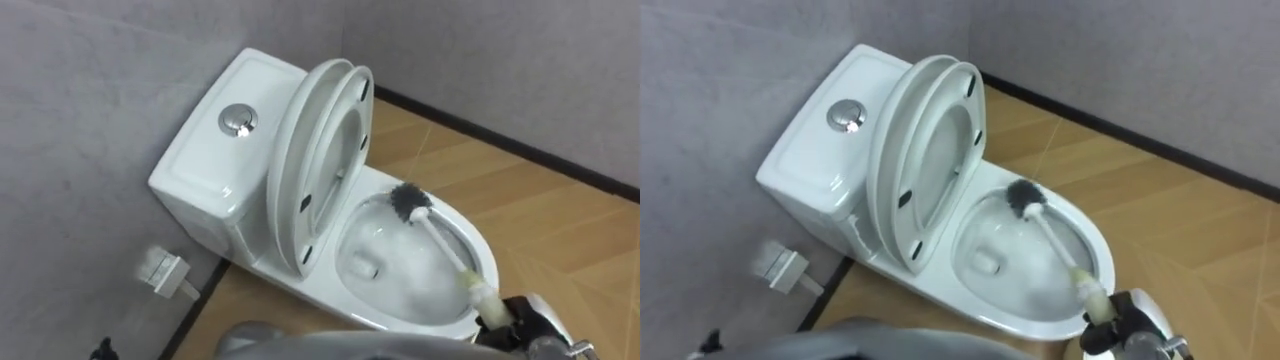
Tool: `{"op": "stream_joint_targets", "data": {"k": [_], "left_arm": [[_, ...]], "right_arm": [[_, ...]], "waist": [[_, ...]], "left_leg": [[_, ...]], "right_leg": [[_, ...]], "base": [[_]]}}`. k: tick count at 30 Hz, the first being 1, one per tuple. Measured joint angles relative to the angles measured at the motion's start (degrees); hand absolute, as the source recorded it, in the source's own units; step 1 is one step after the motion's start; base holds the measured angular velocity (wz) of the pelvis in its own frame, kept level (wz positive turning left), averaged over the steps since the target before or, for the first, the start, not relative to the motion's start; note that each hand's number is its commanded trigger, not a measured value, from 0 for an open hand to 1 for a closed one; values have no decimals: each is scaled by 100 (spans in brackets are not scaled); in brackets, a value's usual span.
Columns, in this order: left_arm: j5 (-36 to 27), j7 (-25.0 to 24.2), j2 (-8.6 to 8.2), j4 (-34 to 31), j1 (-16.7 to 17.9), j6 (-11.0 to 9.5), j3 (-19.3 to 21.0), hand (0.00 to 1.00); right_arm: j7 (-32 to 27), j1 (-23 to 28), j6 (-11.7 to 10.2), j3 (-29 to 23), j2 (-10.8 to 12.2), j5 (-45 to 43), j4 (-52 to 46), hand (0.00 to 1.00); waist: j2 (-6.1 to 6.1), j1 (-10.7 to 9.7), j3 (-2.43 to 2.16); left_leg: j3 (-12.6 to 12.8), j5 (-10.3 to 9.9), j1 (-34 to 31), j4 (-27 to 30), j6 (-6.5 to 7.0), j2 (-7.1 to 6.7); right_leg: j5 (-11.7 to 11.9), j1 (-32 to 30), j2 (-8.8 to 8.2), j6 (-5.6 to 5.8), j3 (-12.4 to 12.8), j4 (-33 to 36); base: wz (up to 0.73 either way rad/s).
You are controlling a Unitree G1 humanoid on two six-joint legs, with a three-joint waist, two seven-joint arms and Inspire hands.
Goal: Brush toilet
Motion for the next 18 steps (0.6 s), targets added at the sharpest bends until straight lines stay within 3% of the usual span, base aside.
{"op": "stream_joint_targets", "data": {"k": [5,10,13,18], "left_arm": [[-408,-363,-143,587,-86,72,364,0],[-682,-527,-167,1328,-642,180,465,0],[-1027,-540,-166,1443,-968,236,617,0],[-1042,-539,-154,1439,-1126,244,655,0]], "right_arm": [[-683,83,-217,-435,123,589,113,100],[-1182,143,-308,-593,246,1022,574,100],[-1334,161,-304,-599,263,1052,866,100],[-1437,208,-290,-601,374,1059,1000,100]], "waist": [[75,-274,-34],[146,-568,-53],[178,-683,-50],[216,-785,-45]], "left_leg": [[287,-39,133,-69,4,49],[594,-118,304,-86,1,101],[722,-137,394,-126,-2,125],[1117,-259,565,-162,-32,229]], "right_leg": [[-1,-11,33,2,285,6],[5,7,77,2,604,25],[12,1,105,6,797,27],[63,-28,243,-10,1233,28]], "base": [[-27],[-32],[-32],[-48]]}}
